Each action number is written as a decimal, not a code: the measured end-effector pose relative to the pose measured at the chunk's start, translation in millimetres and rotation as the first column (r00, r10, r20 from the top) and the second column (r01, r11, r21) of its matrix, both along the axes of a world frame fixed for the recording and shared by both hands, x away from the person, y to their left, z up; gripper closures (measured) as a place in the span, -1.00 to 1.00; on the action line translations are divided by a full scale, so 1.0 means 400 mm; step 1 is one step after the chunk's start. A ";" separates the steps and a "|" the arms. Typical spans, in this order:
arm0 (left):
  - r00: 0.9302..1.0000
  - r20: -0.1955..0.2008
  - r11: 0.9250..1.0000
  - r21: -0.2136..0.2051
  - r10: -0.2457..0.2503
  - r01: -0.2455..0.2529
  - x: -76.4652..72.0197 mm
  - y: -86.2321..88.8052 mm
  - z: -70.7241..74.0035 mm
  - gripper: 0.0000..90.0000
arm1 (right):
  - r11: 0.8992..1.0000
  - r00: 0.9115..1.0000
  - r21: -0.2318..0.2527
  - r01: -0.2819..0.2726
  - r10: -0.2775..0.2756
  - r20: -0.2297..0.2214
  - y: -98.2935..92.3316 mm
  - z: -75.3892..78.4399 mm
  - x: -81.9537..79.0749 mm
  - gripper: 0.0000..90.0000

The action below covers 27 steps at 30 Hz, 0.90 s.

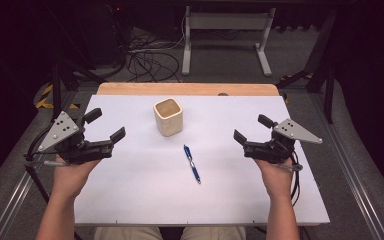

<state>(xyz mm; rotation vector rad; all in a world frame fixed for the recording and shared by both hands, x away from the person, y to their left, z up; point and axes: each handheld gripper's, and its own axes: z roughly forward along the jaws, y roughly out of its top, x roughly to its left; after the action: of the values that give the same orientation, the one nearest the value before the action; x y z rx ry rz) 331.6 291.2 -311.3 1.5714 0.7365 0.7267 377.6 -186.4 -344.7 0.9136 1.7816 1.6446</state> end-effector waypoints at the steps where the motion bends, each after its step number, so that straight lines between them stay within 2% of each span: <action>1: 1.000 -0.001 1.000 0.000 0.001 -0.001 -0.001 0.000 -0.001 -0.80 | 1.000 1.000 -0.010 -0.001 0.001 -0.005 0.002 -0.003 0.001 -0.95; 4: 1.000 -0.002 1.000 0.012 0.000 0.001 -0.003 0.002 -0.003 -0.80 | 1.000 0.999 -0.026 0.003 -0.004 -0.032 0.011 -0.013 0.001 -0.93; 9: 1.000 0.003 1.000 0.014 -0.009 0.009 -0.005 0.001 -0.004 -0.80 | 0.998 0.997 -0.055 0.041 -0.044 -0.060 0.025 -0.027 0.003 -0.86; 13: 1.000 0.003 1.000 0.015 -0.013 0.013 -0.005 0.001 -0.005 -0.80 | 0.996 0.996 -0.078 0.049 -0.055 -0.075 0.035 -0.038 0.005 -0.82; 19: 1.000 0.001 1.000 0.018 -0.019 0.019 -0.005 0.000 -0.007 -0.80 | 0.993 0.995 -0.109 0.043 -0.052 -0.083 0.050 -0.057 0.004 -0.67; 27: 1.000 0.000 0.999 0.026 -0.030 0.030 -0.004 -0.005 -0.009 -0.80 | 0.992 0.993 -0.122 0.024 -0.037 -0.108 0.084 -0.089 0.004 -0.56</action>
<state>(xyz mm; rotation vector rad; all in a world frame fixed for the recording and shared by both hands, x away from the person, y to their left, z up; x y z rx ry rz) 330.1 289.1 -315.0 1.6021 0.7047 0.7172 379.2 -152.7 -380.4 0.9882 1.9086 1.4754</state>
